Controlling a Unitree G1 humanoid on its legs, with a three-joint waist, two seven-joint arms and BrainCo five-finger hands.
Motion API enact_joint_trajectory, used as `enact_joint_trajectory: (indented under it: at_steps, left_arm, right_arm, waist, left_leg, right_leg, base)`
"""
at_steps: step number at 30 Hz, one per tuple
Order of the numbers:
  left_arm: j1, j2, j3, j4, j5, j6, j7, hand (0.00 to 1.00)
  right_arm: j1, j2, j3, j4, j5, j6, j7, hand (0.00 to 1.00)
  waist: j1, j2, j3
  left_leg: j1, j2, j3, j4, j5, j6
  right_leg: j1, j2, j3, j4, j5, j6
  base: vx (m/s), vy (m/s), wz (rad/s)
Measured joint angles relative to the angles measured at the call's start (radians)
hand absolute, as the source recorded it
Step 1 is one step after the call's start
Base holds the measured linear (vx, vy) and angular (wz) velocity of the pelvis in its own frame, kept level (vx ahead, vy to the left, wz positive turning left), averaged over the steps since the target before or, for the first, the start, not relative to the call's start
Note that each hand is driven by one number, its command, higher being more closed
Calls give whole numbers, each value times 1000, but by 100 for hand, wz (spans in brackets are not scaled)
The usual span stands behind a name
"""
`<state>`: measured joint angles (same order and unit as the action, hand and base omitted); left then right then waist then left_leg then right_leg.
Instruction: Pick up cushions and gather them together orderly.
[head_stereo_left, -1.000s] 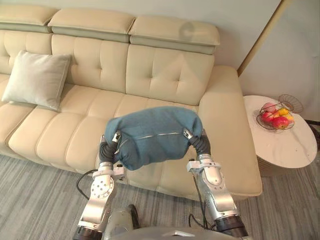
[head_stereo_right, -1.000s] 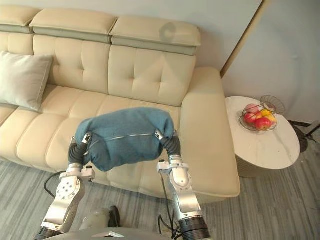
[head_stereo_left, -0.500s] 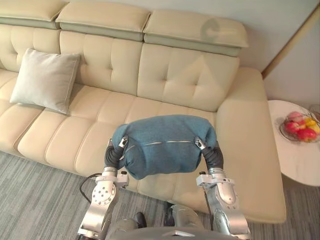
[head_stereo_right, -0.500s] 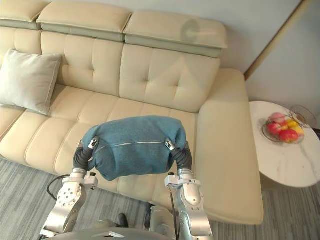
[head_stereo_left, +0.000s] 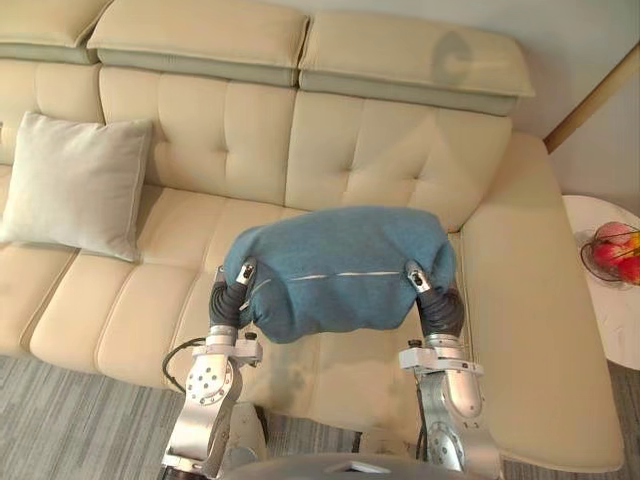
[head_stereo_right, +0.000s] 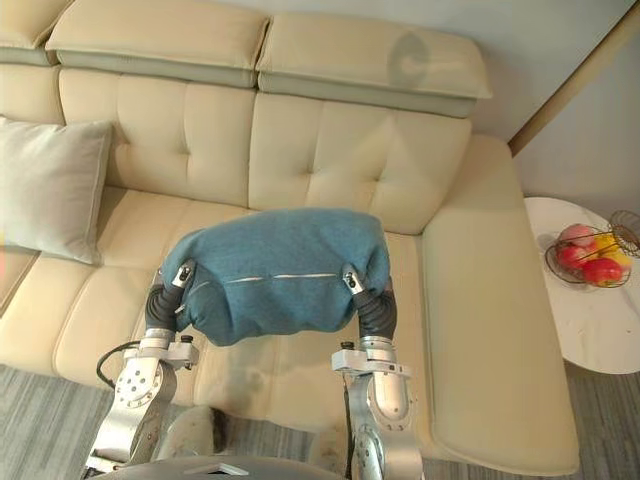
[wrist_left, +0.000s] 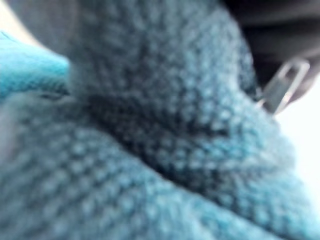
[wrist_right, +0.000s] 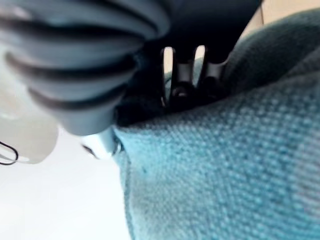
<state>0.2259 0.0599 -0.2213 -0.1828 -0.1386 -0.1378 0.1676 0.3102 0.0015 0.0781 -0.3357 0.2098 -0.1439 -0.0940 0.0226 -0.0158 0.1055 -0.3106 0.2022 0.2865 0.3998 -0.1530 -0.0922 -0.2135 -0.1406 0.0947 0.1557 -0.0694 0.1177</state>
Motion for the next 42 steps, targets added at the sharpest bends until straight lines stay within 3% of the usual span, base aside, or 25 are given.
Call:
enact_joint_trajectory:
  at_steps: [4, 7, 9, 17, 19, 23, 25, 27, 30, 31, 32, 34, 39, 42]
  left_arm:
    - [-25, 0, -9, 1, 26, 9, 19, 100]
    - [-89, 0, -17, 1, 44, 10, 53, 100]
    - [-193, 0, -16, 25, 46, 10, 100, 100]
    - [-603, 35, 2, 193, 44, 10, 256, 100]
    - [-813, 63, 11, 266, 44, 10, 308, 100]
    - [-1098, 117, 19, 354, 44, -1, 368, 100]
    - [-1336, 158, 31, 467, 48, -4, 403, 100]
    - [-1431, 158, 44, 530, 64, -4, 419, 100]
    - [-1646, 177, 50, 662, 66, -4, 441, 100]
    - [-1713, 185, 46, 709, 66, -3, 440, 0]
    - [-1756, 196, 40, 739, 69, -2, 438, 0]
    - [-1789, 204, 33, 775, 84, -2, 436, 0]
    - [-1853, 242, 12, 893, 141, 1, 413, 0]
    - [-1856, 248, 8, 943, 175, -3, 384, 0]
  right_arm:
    - [-6, 1, -4, 0, -60, -1, -30, 100]
    - [-33, 0, -3, 0, -73, 0, -65, 100]
    - [-108, -1, -3, 10, -111, 0, -108, 100]
    - [-512, -11, -20, 164, -218, 1, -302, 100]
    - [-716, -28, -54, 225, -262, 13, -392, 100]
    - [-984, -57, -91, 280, -354, 45, -507, 100]
    - [-1213, -90, -133, 342, -424, 60, -581, 100]
    - [-1329, -100, -165, 406, -449, 64, -612, 100]
    - [-1553, -161, -204, 501, -454, 80, -671, 100]
    - [-1608, -187, -205, 527, -455, 88, -688, 100]
    - [-1643, -205, -206, 552, -462, 93, -704, 0]
    - [-1672, -213, -210, 582, -476, 103, -721, 0]
    - [-1714, -248, -220, 656, -487, 115, -727, 0]
    - [-1732, -264, -220, 715, -488, 101, -727, 0]
  waist:
    - [-14, -3, -1]
    - [-15, -2, -2]
    - [-14, 0, -1]
    - [-1, 22, 14]
    - [3, 45, 30]
    - [12, 59, 55]
    - [10, 64, 82]
    - [5, 70, 93]
    - [-1, 89, 163]
    - [-4, 96, 182]
    - [-8, 100, 198]
    - [-9, 100, 214]
    - [-7, 103, 233]
    - [-7, 103, 235]
  left_leg:
    - [-14, 22, 63, 0, -2, -1]
    - [-67, 30, 73, 19, 7, 9]
    - [-128, 37, 69, 39, 20, 21]
    - [-258, 19, 35, 23, 84, 41]
    - [-294, -7, 14, -25, 135, 41]
    - [-320, -31, -3, -141, 224, 37]
    - [-330, -52, -15, -281, 327, 34]
    - [-334, -58, -21, -348, 381, 36]
    - [-317, -70, -54, -480, 469, 27]
    - [-337, -74, -66, -480, 474, 28]
    - [-349, -76, -69, -480, 475, 28]
    - [-358, -78, -71, -480, 476, 27]
    - [-441, -71, -111, -480, 507, -16]
    - [-486, -63, -113, -480, 509, -20]
  right_leg:
    - [-46, 13, 62, -27, 43, -5]
    - [-103, 20, 85, -27, 75, 12]
    - [-152, 25, 87, -33, 110, 35]
    - [-269, 20, 74, -22, 145, 27]
    - [-315, 8, 53, -5, 150, 28]
    - [-374, 3, 34, -10, 172, 25]
    - [-423, 3, 16, -39, 206, 24]
    - [-446, 5, 6, -51, 225, 33]
    - [-471, 11, -10, -73, 249, 37]
    - [-486, 9, -15, -74, 252, 38]
    - [-494, 6, -17, -77, 253, 39]
    - [-501, 5, -17, -84, 255, 40]
    - [-567, 7, -30, -102, 266, 34]
    - [-612, 13, -31, -101, 270, 32]
  base:
    - [-71, -7, -52]
    - [-29, -22, -20]
    - [-35, -20, -5]
    - [-103, -25, 14]
    - [-142, -30, 36]
    - [-92, -40, 25]
    - [-99, -59, 24]
    - [-57, -41, 13]
    - [-44, -40, 9]
    - [-16, -31, 8]
    - [4, -14, 9]
    - [0, 0, 0]
    - [27, -26, 4]
    - [3, 13, -3]
